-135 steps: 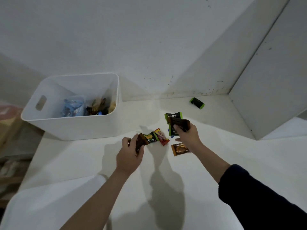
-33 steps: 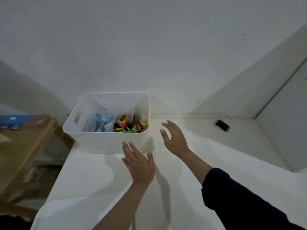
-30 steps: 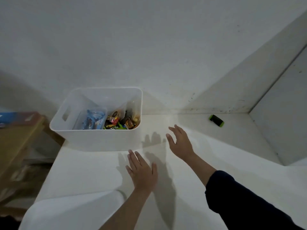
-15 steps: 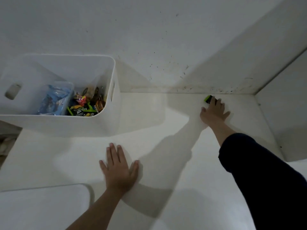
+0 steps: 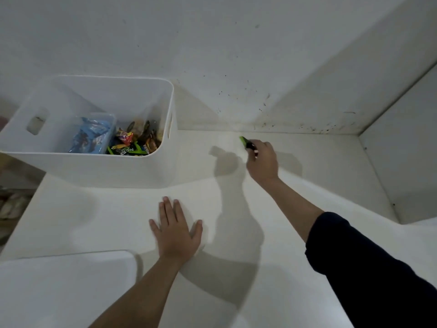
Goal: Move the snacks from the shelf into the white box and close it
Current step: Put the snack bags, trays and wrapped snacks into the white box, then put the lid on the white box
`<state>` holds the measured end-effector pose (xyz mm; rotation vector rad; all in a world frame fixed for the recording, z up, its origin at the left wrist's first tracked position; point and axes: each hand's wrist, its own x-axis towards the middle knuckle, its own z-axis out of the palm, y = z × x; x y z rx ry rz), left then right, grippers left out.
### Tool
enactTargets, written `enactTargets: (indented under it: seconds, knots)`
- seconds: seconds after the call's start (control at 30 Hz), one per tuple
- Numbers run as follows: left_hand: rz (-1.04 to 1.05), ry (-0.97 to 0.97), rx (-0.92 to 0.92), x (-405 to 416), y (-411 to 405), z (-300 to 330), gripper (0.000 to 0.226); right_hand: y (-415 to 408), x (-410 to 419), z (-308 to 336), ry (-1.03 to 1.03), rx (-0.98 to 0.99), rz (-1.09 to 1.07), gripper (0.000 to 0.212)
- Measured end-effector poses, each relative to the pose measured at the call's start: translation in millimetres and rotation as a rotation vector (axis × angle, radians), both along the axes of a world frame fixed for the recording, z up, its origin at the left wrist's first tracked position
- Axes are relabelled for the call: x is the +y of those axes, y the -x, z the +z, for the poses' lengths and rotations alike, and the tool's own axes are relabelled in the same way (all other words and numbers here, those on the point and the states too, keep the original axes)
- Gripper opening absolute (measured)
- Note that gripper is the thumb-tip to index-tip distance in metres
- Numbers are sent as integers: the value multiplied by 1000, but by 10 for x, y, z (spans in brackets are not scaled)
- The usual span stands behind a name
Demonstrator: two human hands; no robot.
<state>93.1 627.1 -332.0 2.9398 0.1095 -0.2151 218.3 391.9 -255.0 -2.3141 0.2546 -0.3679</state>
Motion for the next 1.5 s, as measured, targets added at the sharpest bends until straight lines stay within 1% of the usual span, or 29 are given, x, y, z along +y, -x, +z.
enactTargets:
  seconds: [0.1, 0.17, 0.23, 0.27, 0.33, 0.43, 0.5, 0.63, 0.77, 0.87, 1.0, 1.13, 1.27, 1.37, 1.43, 1.5]
  knots:
    - [10, 5, 24, -19, -16, 25, 92, -5, 628, 506, -152, -262, 145, 25]
    - [13, 11, 27, -15, -15, 56, 93, -6, 1027, 835, -241, -404, 225, 24]
    - [6, 15, 55, -5, -14, 66, 94, -36, 1374, 1066, -287, -462, 315, 21]
    - [2, 15, 53, -4, -10, 68, 94, -61, 1513, 1133, -281, -454, 363, 20]
    - [6, 17, 28, -3, 0, 69, 93, -126, 1703, 1151, -230, -372, 441, 19]
    - [6, 18, 11, -3, 3, 34, 91, -182, 1789, 1038, -82, -197, 508, 22]
    - [6, 28, 15, 1, 0, 17, 92, -129, 1767, 964, -28, -172, 530, 24]
    - [7, 40, 34, 12, -6, 6, 91, 133, 1631, 851, -15, -271, 504, 27]
    - [24, 145, 81, 56, -24, 74, 86, 458, 1419, 764, 21, -156, 463, 36]
    - [3, 305, 20, 176, 68, 201, 72, 795, 1333, 701, 22, -66, 446, 39]
    - [2, 324, -58, 438, 373, 408, 64, 1324, 1473, 551, -30, 33, 398, 41]
    - [76, 316, -143, 893, 789, 538, 57, 1895, 1859, 344, -68, 164, 406, 44]
    - [181, 217, -99, 1549, 1206, 547, 56, 2382, 2328, 159, -85, 357, 429, 50]
    - [306, 149, -73, 2056, 1464, 528, 58, 2607, 2654, 49, -35, 533, 427, 59]
    - [405, 125, -38, 2361, 1586, 522, 61, 2695, 2840, 2, 53, 647, 379, 65]
    - [512, 97, 1, 2628, 1686, 512, 66, 2755, 2989, -16, 131, 716, 310, 68]
